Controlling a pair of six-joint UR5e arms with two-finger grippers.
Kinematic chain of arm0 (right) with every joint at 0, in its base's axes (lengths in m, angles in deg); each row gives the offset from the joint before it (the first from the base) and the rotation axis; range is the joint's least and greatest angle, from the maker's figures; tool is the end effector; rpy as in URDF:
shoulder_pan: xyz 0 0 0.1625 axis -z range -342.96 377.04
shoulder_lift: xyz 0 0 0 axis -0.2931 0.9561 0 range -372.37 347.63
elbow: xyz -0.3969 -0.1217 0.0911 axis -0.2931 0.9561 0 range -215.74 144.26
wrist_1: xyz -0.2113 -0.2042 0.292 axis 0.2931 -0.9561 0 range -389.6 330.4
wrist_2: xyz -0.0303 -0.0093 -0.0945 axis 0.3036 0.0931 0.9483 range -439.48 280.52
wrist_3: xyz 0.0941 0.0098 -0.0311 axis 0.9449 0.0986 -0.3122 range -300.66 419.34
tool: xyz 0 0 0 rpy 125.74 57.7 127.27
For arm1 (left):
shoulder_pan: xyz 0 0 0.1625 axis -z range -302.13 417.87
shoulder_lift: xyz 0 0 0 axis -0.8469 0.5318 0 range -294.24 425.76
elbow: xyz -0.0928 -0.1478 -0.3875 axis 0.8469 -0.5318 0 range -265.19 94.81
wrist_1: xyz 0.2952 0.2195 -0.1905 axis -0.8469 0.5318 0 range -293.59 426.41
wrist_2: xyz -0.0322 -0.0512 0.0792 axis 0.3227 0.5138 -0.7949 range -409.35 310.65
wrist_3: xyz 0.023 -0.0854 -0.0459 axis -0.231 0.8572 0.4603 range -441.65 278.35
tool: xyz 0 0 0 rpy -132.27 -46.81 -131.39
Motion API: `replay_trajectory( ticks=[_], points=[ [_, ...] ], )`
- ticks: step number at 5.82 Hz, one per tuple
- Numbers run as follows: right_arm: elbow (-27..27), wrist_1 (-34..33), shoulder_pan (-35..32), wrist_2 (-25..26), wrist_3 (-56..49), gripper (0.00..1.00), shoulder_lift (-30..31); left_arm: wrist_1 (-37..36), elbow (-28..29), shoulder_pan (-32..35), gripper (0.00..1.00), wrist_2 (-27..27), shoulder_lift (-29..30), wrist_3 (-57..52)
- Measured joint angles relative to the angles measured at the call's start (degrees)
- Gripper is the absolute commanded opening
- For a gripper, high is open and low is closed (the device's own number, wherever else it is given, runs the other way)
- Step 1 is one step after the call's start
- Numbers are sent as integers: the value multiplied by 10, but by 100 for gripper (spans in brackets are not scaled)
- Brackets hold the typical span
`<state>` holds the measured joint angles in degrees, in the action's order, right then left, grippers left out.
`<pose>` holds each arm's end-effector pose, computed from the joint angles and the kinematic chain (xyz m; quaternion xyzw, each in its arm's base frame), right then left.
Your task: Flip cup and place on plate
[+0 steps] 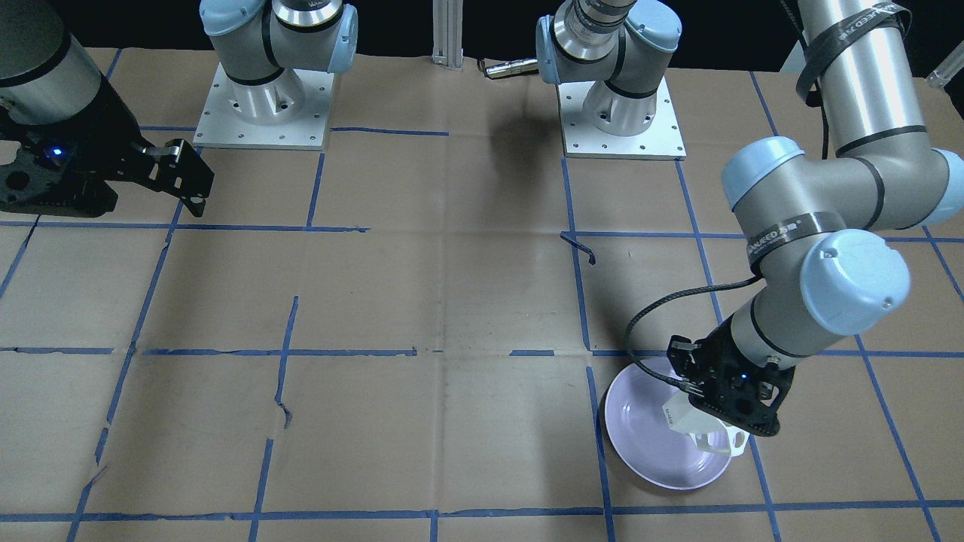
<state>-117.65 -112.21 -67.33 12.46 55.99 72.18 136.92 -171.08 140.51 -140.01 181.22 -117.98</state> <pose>0.0781 -0.5335 0.4963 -0.0192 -0.9988 -0.0426 0.0135 -0.0484 -0.6560 0.3006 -0.2501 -0.9681 -0.0173 0.0007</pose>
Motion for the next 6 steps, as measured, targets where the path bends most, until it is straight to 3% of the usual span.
replay_trajectory(
  ticks=[3, 6],
  points=[
    [0, 0, 0, 0, 0, 100, 0, -83, -83, 17, 1, -38, -8, -29],
    [0, 0, 0, 0, 0, 100, 0, -92, -91, 20, 6, -45, 0, -25]
  ],
)
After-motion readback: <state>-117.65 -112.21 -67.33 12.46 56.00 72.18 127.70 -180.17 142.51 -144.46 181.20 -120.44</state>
